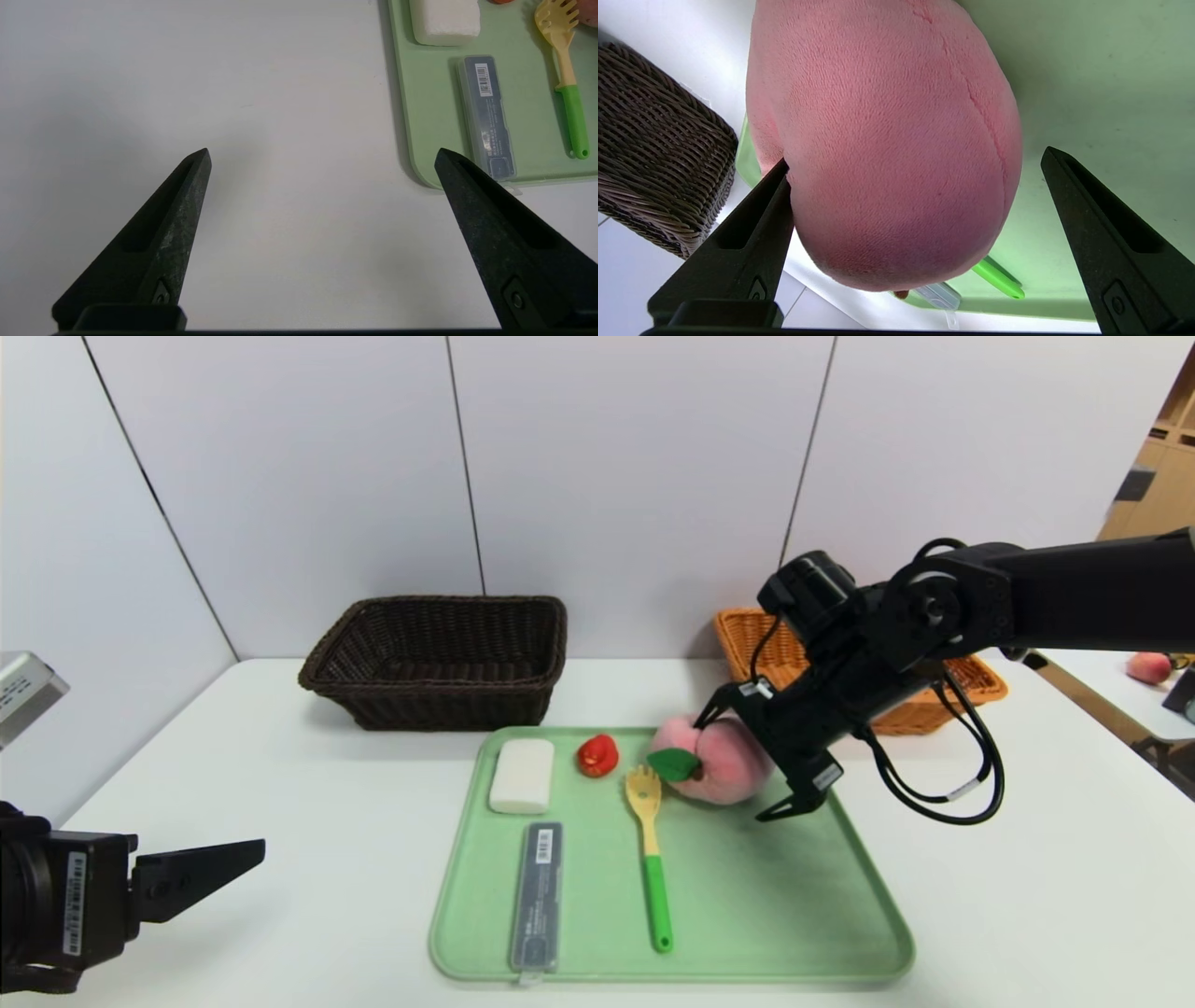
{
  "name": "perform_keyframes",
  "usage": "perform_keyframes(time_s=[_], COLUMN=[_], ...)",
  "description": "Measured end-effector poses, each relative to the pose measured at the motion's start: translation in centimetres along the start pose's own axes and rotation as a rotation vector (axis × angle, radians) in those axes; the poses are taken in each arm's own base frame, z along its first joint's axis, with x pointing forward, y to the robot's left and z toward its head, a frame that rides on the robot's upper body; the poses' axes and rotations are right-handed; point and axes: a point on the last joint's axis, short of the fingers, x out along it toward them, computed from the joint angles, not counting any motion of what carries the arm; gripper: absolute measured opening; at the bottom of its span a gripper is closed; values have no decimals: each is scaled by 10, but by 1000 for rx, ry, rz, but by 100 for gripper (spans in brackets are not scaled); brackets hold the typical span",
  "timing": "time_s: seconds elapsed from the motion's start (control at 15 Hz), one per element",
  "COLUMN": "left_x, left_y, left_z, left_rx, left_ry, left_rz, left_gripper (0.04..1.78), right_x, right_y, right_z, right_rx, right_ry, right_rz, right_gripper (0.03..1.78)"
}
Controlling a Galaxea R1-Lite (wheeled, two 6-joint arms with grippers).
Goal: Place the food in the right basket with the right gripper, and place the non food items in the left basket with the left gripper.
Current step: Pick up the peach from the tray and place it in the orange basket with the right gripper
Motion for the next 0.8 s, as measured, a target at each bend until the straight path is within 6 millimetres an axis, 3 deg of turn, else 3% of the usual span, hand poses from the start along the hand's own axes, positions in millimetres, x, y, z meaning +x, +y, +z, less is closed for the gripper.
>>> perform_keyframes(time_s=[0.07, 0.27, 0.4, 0.67, 0.8], left_x=[0, -1, -1, -1, -1], left_y=[0, 0, 0, 0, 0], left_z=[0, 0, 0, 0, 0], left_rx=[0, 0, 0, 0, 0], left_ry=[1, 2, 3, 2, 3], left_rz=[-6, -11, -14, -15, -14], left_gripper=[169, 169, 169, 169, 169], right_x=[1, 0, 0, -1, -8], right_y=[0, 1, 1, 1, 1], right_z=[0, -4, -5, -5, -7], right_rx=[0, -11, -13, -13, -14], right_ry=[0, 5, 5, 7, 5], right_rz=[-1, 0, 1, 3, 16], right_gripper=[170, 122, 99, 63, 61])
